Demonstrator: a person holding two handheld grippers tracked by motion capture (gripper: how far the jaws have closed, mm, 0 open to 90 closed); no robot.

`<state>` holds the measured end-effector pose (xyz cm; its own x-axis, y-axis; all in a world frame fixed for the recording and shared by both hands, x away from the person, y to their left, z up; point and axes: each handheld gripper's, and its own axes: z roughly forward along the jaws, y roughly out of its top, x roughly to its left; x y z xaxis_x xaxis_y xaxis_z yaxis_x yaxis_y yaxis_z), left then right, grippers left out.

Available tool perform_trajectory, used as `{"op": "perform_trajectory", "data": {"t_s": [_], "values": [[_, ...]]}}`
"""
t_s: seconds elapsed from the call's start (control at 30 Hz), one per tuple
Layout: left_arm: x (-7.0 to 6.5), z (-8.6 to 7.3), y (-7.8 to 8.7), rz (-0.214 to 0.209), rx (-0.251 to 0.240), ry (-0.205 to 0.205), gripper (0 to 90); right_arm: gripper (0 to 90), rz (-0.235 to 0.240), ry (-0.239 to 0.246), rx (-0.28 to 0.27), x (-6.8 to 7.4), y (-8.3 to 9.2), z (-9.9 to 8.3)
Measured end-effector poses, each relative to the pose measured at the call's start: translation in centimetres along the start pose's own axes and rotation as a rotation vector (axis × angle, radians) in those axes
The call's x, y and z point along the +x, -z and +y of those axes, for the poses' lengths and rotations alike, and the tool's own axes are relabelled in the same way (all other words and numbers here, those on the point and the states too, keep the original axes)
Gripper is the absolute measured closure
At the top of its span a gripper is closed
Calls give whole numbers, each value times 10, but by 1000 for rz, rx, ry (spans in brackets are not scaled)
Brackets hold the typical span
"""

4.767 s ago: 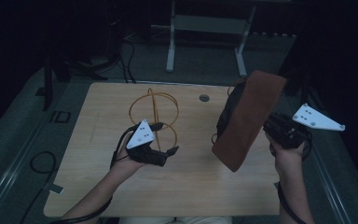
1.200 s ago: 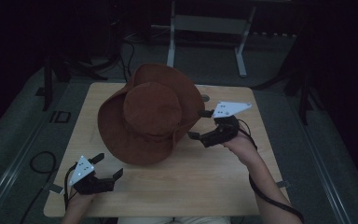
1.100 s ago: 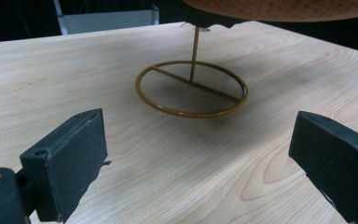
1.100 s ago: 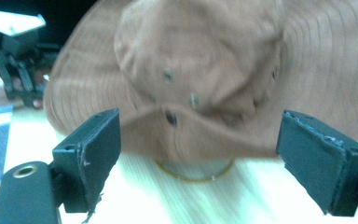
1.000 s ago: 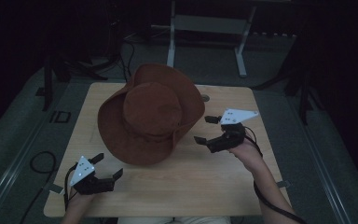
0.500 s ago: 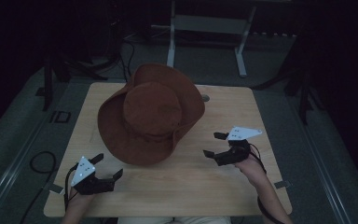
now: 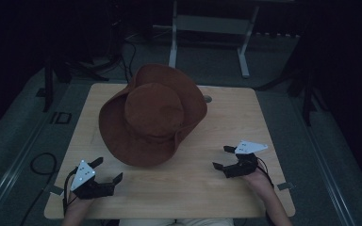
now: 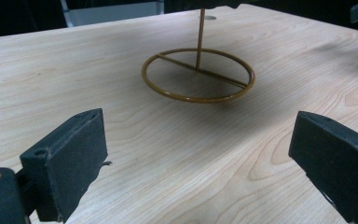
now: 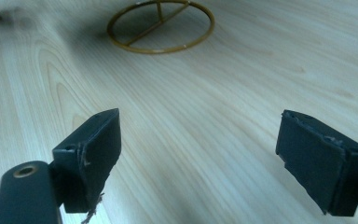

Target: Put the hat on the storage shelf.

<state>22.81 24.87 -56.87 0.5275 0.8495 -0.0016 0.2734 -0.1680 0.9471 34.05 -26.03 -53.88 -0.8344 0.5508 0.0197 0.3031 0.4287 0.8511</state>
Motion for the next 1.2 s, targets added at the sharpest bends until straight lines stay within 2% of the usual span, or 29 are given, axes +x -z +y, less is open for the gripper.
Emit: {"op": "perform_trajectory", "data": {"t_s": [0.4, 0.63, 0.73, 0.87, 0.97, 1.07, 1.2], "values": [[1, -3, 2, 21, 11, -14, 48, 140, -112, -43, -8, -11, 28, -32], [3, -3, 5, 37, 11, -7, 48, 140, -227, -70, 12, -19, 45, -49], [5, -3, 7, 60, 5, -9, 48, 140, -268, -92, 11, -23, 50, -54], [9, -3, 9, 86, -1, -11, 48, 140, -339, -131, -19, -30, 55, -61], [11, -3, 11, 113, -12, 3, 48, 140, -410, -158, -46, -33, 58, -64], [15, -5, 12, 160, -5, 2, 48, 141, -486, -189, -59, -36, 61, -66], [20, -7, 14, 196, -8, 15, 48, 143, -548, -225, -80, -40, 65, -68]]}}
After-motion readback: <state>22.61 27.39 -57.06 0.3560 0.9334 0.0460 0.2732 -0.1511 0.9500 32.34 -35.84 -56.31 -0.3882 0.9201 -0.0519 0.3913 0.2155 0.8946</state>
